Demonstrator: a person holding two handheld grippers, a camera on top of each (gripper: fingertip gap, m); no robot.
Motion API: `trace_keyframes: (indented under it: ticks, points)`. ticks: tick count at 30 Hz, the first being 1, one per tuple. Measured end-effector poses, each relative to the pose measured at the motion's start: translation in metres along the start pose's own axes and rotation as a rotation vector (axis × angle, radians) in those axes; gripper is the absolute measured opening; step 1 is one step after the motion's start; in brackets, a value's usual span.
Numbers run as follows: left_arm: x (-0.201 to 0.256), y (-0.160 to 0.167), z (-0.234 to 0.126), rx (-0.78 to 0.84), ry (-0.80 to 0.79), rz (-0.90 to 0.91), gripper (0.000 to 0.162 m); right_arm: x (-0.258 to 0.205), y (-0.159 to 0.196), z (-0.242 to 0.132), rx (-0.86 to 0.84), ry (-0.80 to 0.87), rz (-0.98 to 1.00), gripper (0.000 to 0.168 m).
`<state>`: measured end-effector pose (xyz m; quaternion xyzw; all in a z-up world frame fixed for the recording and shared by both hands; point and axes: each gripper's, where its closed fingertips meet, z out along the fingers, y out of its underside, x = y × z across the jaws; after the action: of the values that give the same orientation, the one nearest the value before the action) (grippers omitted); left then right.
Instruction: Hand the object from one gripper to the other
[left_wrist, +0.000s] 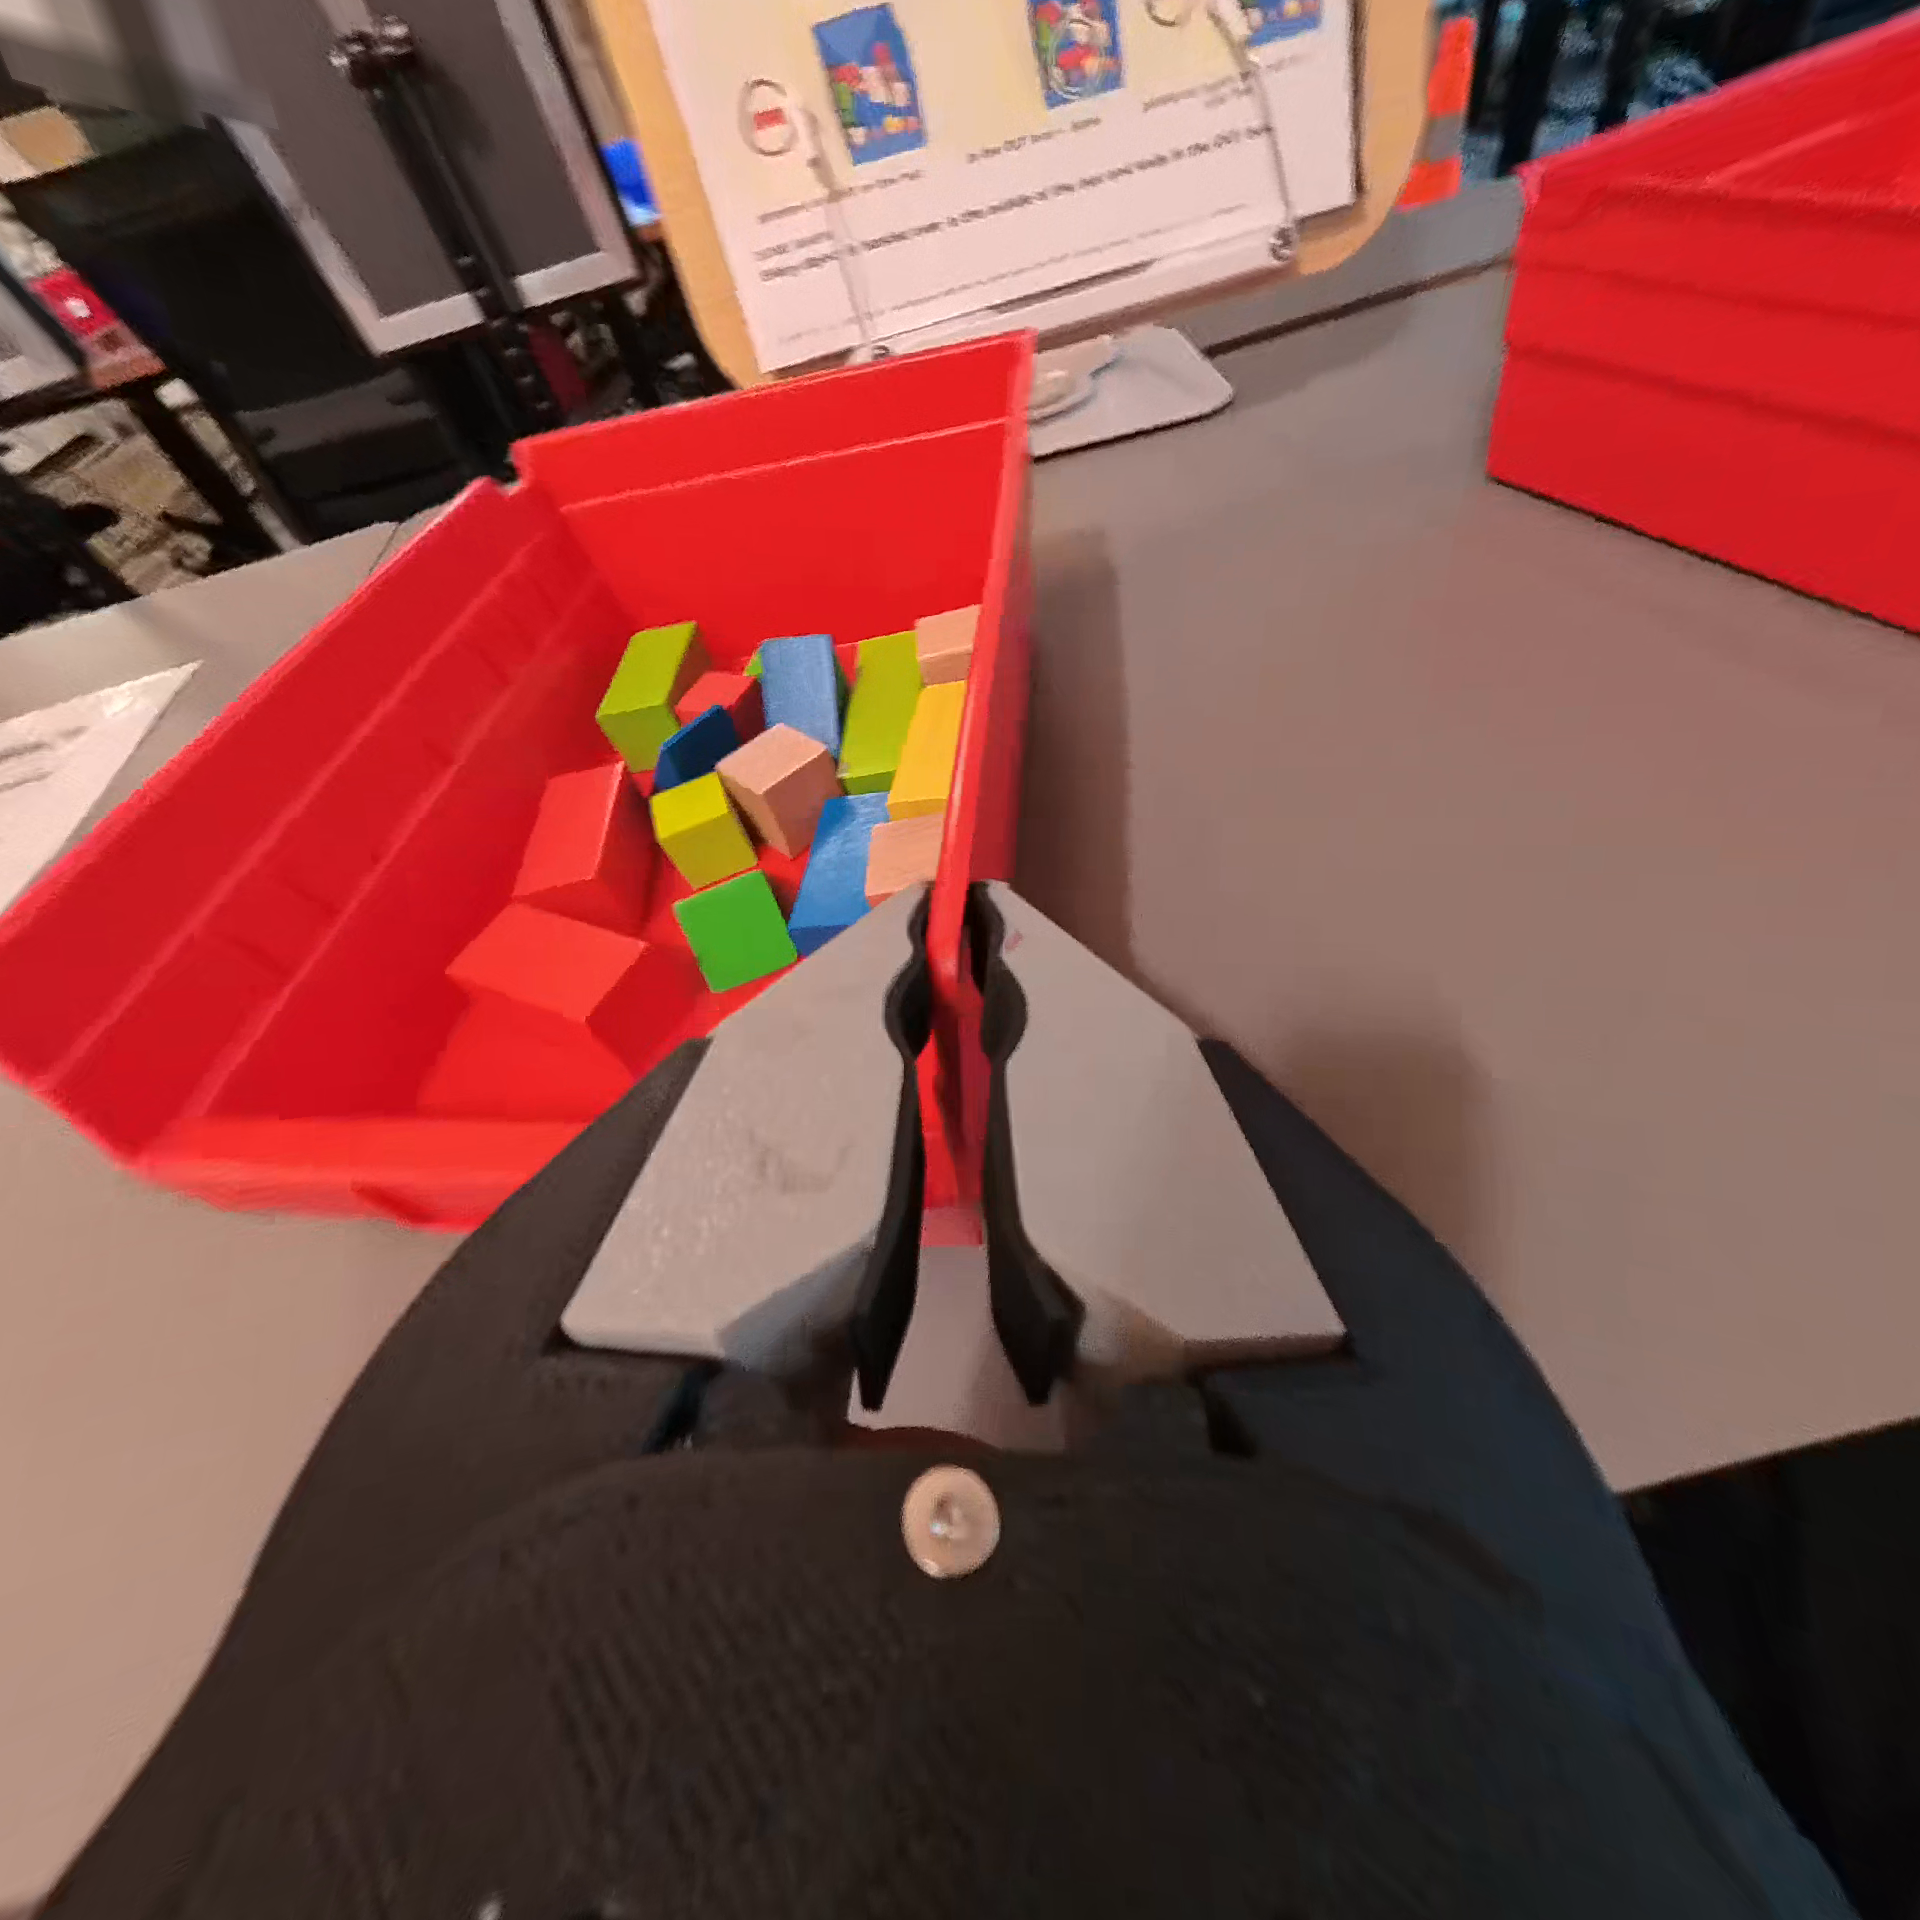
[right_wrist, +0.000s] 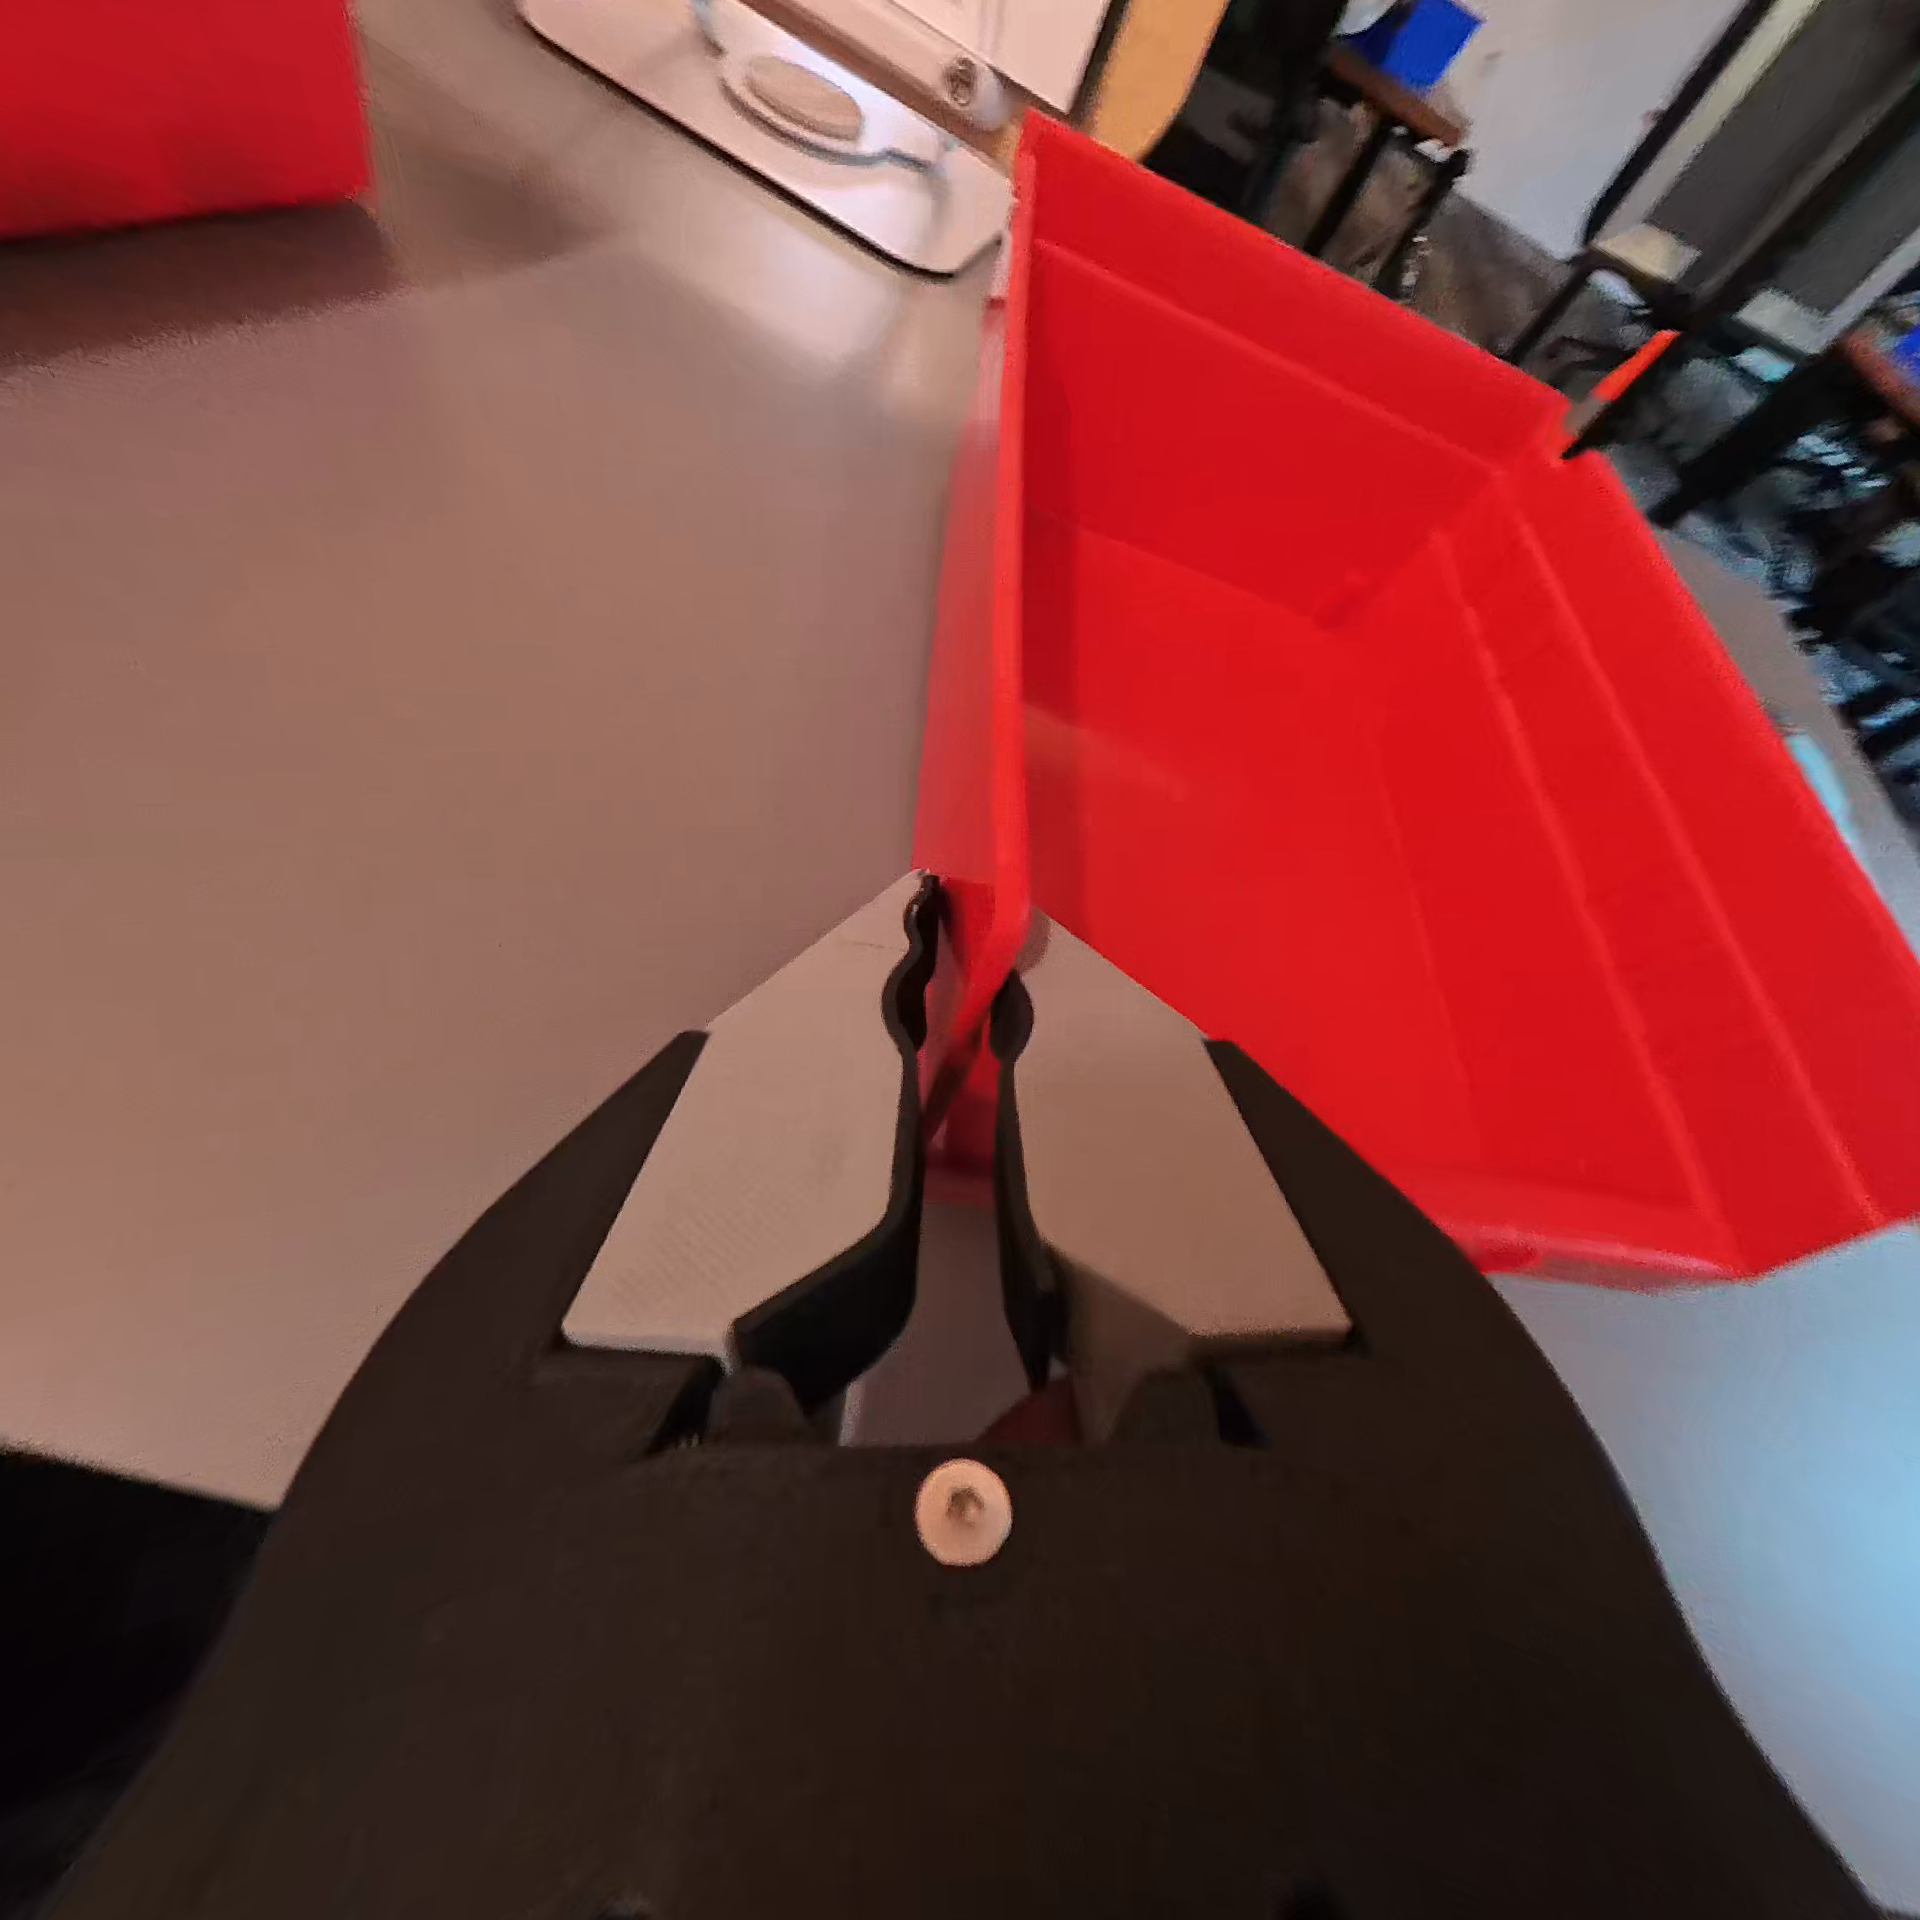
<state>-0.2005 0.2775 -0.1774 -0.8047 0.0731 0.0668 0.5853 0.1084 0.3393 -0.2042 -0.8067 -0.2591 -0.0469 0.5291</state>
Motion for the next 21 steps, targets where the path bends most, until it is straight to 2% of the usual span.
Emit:
trace_keyframes:
  ticks: [2,8,17,20,21]
  points:
    - [-0.013,0.007,-0.006,0.025,-0.029,-0.034,0.002,0.011,0.005,0.002,0.0,0.064,-0.031,0.007]
    - [-0.039,0.014,-0.019,0.029,-0.157,-0.052,0.001,0.018,0.011,-0.004,-0.033,0.091,-0.003,0.005]
    - [-0.072,0.019,-0.011,0.02,-0.088,-0.084,0.001,0.014,0.003,0.019,-0.087,-0.046,0.033,0.008]
    - [-0.083,0.022,-0.016,-0.01,-0.04,-0.175,0.003,0.02,0.003,0.019,-0.09,-0.059,0.032,0.01]
    - [-0.083,0.013,-0.027,-0.001,-0.026,-0.196,0.019,0.015,-0.002,0.011,-0.056,-0.092,0.048,0.019]
